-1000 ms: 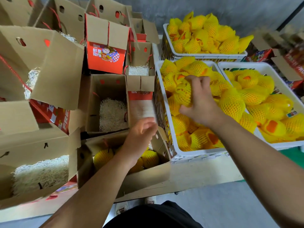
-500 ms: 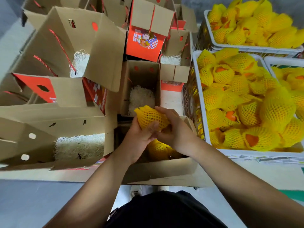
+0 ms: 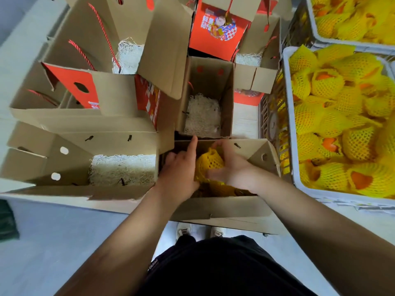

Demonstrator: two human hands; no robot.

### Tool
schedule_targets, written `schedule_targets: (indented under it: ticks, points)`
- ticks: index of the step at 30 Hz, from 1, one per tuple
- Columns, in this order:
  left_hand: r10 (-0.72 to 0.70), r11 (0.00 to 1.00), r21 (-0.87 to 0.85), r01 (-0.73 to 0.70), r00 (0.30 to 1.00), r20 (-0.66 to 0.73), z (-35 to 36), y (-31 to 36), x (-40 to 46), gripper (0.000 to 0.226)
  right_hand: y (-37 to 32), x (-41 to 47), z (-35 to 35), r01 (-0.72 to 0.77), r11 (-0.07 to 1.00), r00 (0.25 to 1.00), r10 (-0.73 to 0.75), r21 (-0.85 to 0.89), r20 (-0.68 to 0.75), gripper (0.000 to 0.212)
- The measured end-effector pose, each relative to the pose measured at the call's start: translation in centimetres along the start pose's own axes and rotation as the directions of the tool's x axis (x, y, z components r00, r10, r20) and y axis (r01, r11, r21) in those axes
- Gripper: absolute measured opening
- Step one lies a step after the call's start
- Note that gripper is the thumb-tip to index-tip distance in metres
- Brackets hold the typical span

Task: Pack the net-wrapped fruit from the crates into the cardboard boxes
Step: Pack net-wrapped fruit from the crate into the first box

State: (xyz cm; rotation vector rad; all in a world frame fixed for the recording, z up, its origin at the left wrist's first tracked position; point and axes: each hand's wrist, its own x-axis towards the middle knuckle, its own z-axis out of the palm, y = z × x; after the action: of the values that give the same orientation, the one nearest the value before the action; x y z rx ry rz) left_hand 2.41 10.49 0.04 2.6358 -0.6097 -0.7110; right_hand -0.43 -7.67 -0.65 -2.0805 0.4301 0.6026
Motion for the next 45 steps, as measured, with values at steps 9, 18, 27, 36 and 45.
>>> schedule_targets:
  ticks: [9, 18, 27, 36, 45]
  points:
    - [-0.033, 0.867, 0.498, 0.034, 0.999, -0.011, -1.9, -0.4, -1.0, 0.011, 0.2, 2.7, 4.4, -0.251, 0.952, 0.955, 0.273, -0.173, 0.118, 0.092]
    - [-0.093, 0.809, 0.587, 0.034, 0.993, 0.071, -0.3, -1.2, 0.2, 0.016, -1.6, 3.2, 7.0, -0.064, 0.845, 0.965, 0.188, -0.531, 0.183, 0.045]
    - [-0.107, 0.798, 0.6, 0.064, 0.994, 0.036, 0.2, -0.9, 0.4, 0.019, -2.5, 1.5, 5.7, 0.049, 0.818, 0.93, 0.171, -0.573, 0.324, 0.035]
    - [-0.085, 0.8, 0.598, 0.049, 0.996, 0.033, -0.1, -0.7, 0.2, 0.015, -3.0, 2.2, 4.2, 0.181, 0.806, 0.894, 0.104, -0.563, 0.436, 0.041]
    - [0.072, 0.859, 0.51, -0.026, 0.995, -0.071, 0.1, -0.3, -0.1, 0.032, 0.0, 1.3, -1.0, 0.177, 0.951, 0.97, -0.126, -0.252, 0.208, 0.035]
